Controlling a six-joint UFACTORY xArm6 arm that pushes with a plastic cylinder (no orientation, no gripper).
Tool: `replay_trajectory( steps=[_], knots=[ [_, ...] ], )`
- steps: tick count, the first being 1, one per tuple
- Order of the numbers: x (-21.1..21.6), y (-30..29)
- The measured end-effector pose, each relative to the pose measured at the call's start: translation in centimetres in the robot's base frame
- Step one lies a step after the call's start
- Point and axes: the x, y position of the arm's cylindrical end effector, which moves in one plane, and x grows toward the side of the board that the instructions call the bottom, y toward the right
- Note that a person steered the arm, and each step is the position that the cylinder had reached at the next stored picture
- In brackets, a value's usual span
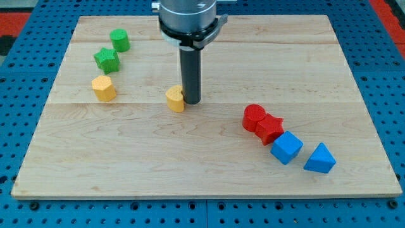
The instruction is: Drag yellow heart near red blocks
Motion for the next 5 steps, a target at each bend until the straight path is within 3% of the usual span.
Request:
replay_trajectory(
  steps=[2, 3, 4, 5],
  knots=[
    [-1.0, 0.1],
    [-4.2, -2.0],
    [-1.7, -8.3],
    [0.8, -3.8]
  ],
)
